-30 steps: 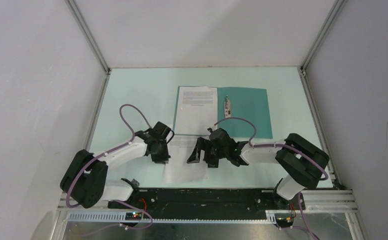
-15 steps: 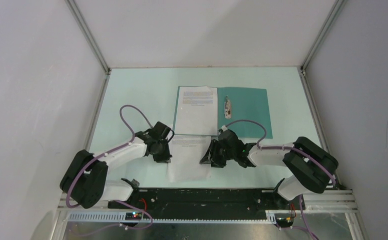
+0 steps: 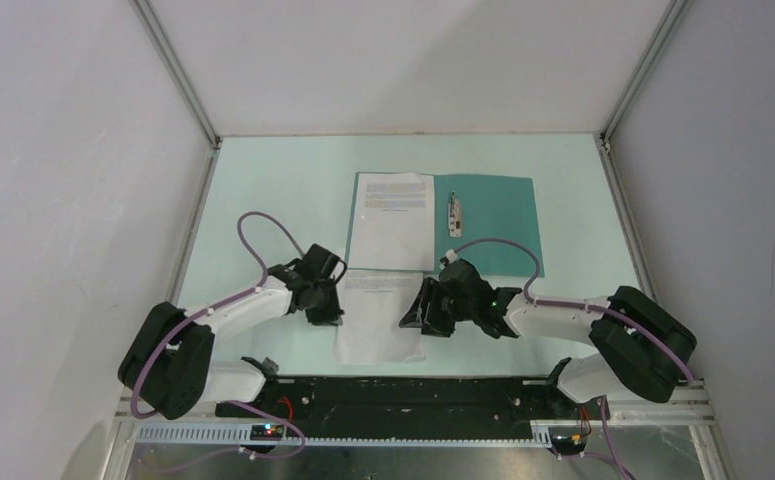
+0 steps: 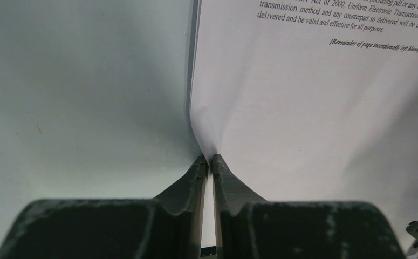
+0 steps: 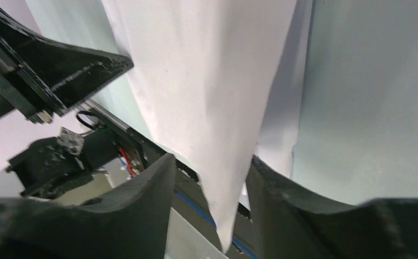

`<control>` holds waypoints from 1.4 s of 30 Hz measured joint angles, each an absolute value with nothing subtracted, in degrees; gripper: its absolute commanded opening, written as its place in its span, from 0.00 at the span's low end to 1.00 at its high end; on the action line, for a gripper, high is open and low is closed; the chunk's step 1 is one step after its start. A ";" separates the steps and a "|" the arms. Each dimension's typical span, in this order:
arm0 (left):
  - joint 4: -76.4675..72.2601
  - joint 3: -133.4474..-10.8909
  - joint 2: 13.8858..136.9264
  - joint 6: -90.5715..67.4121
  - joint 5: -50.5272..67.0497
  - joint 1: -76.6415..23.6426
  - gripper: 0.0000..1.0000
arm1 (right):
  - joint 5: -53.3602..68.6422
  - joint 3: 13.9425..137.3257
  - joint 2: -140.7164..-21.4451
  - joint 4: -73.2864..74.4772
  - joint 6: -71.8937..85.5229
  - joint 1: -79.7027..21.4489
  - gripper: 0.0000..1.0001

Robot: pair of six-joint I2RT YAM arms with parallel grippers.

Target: Put the files into the folder

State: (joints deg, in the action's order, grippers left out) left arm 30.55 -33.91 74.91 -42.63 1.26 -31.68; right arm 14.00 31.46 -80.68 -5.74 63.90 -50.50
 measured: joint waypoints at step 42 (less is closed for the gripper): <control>29.04 -33.32 74.17 -43.59 3.81 -30.13 0.28 | 8.62 12.21 -74.98 -22.48 86.91 -58.17 0.10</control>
State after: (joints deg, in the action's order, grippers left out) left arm 29.04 -33.32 74.17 -43.59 3.81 -30.13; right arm 8.62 12.21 -74.98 -22.48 86.91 -58.17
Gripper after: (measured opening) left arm 0.143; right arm 0.304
